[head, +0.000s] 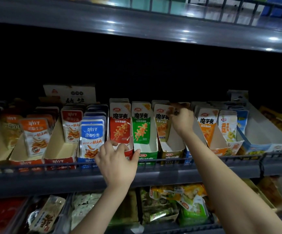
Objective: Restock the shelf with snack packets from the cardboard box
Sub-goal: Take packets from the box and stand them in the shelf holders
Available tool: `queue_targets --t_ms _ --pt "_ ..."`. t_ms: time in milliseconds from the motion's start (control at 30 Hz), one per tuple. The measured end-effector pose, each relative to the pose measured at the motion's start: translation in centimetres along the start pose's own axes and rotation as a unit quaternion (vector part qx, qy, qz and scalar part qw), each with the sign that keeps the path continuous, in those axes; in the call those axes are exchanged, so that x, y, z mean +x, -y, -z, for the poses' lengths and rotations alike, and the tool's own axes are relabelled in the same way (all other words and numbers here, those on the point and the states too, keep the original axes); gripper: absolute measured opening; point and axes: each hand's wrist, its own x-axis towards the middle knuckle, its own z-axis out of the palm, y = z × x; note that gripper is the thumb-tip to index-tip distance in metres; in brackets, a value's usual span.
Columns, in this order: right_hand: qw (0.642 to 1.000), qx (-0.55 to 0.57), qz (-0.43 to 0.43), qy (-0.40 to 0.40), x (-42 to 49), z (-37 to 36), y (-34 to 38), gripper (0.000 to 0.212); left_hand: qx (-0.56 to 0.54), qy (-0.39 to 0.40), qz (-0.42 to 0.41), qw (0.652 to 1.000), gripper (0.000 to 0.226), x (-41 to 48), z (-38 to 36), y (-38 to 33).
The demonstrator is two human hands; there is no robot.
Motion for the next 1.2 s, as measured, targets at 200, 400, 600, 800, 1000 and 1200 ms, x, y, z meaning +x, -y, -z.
queue_targets --t_ms 200,400,600,800,1000,1200 --pt "1.000 -0.013 0.015 -0.016 -0.1 0.0 0.0 0.041 0.002 0.007 -0.003 1.000 0.038 -0.1 -0.1 0.1" --pt "0.999 -0.036 -0.004 -0.008 -0.2 0.4 -0.2 0.032 0.010 0.011 0.001 1.000 0.040 0.0 0.1 0.2" --pt "0.996 -0.080 -0.033 0.008 -1.0 1.9 0.2 0.043 0.019 0.027 0.006 0.999 0.039 0.0 0.3 0.0" --pt "0.999 0.018 0.008 -0.034 -5.7 6.4 1.2 0.044 0.002 0.044 -0.002 0.999 0.034 -0.5 2.6 -0.3" --pt "0.989 0.141 -0.031 0.026 -15.6 10.4 2.9 0.017 -0.036 0.037 -0.008 0.999 0.026 -4.8 7.8 2.9" --pt "0.956 0.221 -0.103 0.165 -28.4 7.9 2.0 0.004 -0.011 0.105 0.041 0.994 0.038 -14.2 9.8 11.5"
